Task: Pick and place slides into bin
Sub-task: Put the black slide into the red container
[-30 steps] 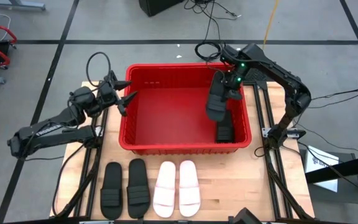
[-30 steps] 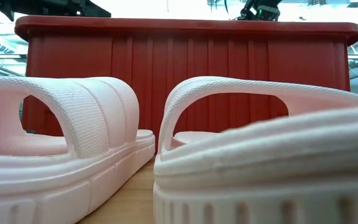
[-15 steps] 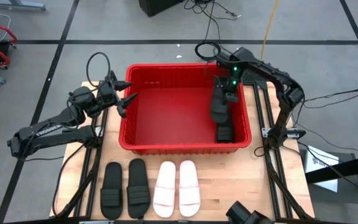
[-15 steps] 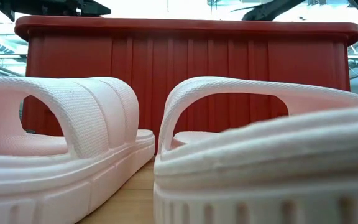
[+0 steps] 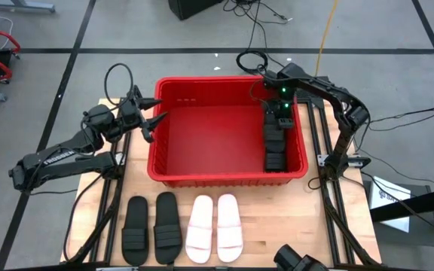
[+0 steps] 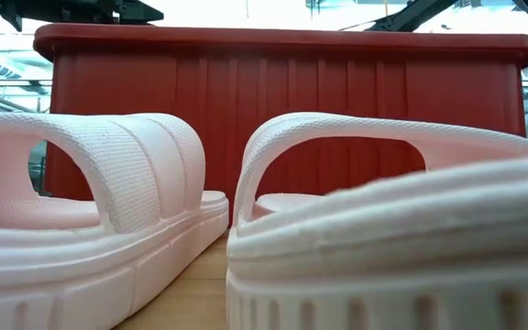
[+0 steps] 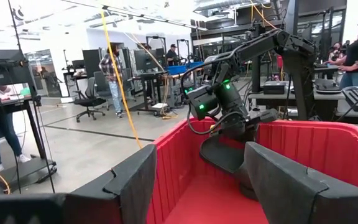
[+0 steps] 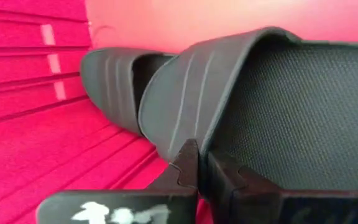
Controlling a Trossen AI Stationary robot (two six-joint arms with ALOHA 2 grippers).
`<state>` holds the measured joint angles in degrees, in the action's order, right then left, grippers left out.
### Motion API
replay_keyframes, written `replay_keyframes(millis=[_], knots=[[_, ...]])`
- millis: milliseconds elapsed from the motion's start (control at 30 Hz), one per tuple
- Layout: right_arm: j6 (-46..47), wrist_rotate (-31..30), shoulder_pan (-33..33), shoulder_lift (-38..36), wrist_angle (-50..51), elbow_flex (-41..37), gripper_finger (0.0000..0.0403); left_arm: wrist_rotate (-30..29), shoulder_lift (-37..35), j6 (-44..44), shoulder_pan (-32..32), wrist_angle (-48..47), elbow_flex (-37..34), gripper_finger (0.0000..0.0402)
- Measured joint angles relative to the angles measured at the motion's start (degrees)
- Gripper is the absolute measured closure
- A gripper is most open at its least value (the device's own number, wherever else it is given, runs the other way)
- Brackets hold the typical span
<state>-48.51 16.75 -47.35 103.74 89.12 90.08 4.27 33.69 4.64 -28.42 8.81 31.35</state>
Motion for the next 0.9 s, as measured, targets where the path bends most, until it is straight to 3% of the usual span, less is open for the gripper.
replay_keyframes(millis=[267,567,900], knots=[[-0.3,-4.4,0.2,0.0,-4.1,-0.1,0.0403,0.0,0.0,0.0,0.0,0.5,0.0,0.0151],[0.9,-4.8,0.2,0.0,-5.5,-0.1,0.0401,0.2,0.0,0.0,0.0,0.5,0.0,0.0151],[4.5,-6.2,0.5,0.0,-5.9,-0.1,0.035,0.2,0.0,0.0,0.0,0.5,0.0,0.0151]])
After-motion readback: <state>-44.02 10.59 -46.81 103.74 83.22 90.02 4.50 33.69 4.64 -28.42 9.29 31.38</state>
